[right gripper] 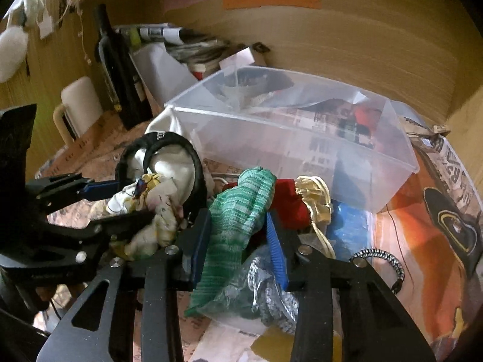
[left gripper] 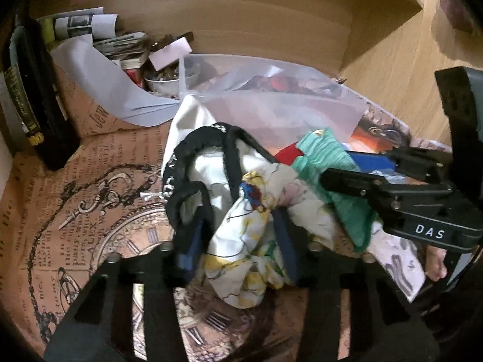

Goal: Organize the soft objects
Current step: 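Grasp the white floral cloth with the left tool while the right tool grasps the green knitted cloth, then carry both cloths over the clear box and open both tools to drop them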

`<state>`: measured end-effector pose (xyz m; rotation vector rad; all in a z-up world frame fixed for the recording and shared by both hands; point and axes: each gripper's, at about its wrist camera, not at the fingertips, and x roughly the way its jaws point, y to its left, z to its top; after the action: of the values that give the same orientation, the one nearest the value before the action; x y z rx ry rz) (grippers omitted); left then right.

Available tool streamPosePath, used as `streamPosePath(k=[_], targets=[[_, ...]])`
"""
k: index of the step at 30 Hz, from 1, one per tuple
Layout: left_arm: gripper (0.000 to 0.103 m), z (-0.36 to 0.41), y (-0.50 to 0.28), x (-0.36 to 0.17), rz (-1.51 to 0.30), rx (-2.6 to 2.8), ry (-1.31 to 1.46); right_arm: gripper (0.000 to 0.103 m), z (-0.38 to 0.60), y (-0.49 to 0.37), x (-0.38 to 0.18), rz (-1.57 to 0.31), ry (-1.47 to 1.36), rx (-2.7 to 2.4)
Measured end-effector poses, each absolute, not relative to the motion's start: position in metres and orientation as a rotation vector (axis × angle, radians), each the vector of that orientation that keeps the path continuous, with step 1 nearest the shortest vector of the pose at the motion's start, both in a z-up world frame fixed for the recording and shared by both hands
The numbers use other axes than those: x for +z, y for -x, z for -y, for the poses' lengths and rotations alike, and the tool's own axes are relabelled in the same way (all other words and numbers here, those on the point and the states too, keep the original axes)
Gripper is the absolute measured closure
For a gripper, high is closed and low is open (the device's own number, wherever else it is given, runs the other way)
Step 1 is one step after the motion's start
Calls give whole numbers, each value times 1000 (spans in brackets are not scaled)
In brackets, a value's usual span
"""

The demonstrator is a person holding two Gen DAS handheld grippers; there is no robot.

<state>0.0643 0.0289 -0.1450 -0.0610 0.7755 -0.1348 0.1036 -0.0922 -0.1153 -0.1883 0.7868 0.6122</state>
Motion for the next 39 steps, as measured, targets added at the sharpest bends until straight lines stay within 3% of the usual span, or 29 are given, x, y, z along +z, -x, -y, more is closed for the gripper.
streamPosePath(k=[2,5,26,39], targets=[[83,-31,-64,-145,-785,-163,73,78,92,-104,-115,-779,199,607],[91,-31,-59,-141,-767,-153,60,86,95,-102,-111,-764,171,611],[92,-29,-66,-63,-552,-142,48,88,135,-102,-43,-518,-34,583],[91,-30,-152,-62,-663,-162,135,88,147,-149,-34,-526,10,506]])
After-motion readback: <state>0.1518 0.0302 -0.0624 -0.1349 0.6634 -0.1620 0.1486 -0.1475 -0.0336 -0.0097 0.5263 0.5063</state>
